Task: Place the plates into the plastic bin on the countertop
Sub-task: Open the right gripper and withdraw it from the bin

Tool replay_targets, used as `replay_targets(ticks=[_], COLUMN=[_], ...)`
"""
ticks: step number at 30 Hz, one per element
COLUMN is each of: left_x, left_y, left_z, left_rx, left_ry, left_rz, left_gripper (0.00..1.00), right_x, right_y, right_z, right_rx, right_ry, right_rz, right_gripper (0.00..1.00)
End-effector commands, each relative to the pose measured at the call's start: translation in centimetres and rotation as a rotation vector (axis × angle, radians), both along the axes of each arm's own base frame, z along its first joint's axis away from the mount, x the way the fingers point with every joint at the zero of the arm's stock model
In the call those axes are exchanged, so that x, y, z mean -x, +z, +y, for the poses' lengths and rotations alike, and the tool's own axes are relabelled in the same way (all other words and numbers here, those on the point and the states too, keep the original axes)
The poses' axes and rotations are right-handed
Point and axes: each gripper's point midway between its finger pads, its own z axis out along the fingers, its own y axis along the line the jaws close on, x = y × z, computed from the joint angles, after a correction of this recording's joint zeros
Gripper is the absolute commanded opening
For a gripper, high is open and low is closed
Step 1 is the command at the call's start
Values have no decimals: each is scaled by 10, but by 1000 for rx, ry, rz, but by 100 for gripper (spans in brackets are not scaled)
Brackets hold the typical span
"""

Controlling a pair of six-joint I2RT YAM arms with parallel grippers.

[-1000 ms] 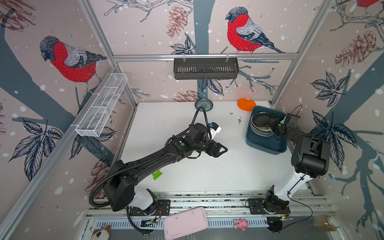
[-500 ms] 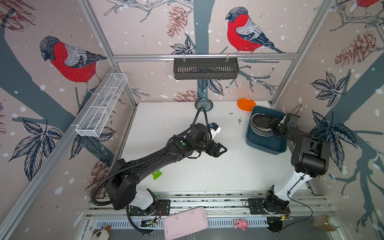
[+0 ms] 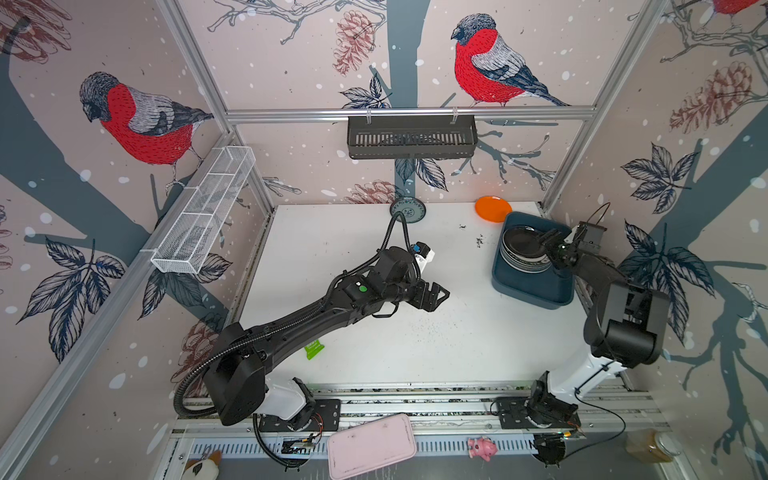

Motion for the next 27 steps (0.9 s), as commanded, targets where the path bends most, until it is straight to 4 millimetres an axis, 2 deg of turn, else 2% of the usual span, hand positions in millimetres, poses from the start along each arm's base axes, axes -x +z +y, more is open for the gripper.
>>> replay_targets(ticks=[1,3,5,9,13,17,20,23,27], left_x=[-13,-20,-28,-49,-80,-114,-141,-175,-218], left_y=[5,9,10,1,-9,-27,-38,-44,-60], left_z=[10,17,24,42,65,87,99,111,106], left_rx=[-2,24,56,64,56,49,19,-7,-19], left_ry=[66,96,127,208,310,411,492,592,615], left_rz=[-31,-29,-20,14,36,91,123,110,169], left_gripper=[89,89,90,90,96,96,96,96,96], right_x=[4,7,11,24,42,66,86,104,121], right_y=[8,17,30,67,111,151,170,180,183], right_z=[12,24,41,90,141,189,210,222,234], right_rx=[1,13,37,105,148,185,188,178,157], right_ry=[42,67,100,161,207,270,298,305,332], right_rz=[-11,-29,-56,-157,-289,-402,-457,-503,-527], right_gripper=[74,77,84,96,100,100,100,100,100])
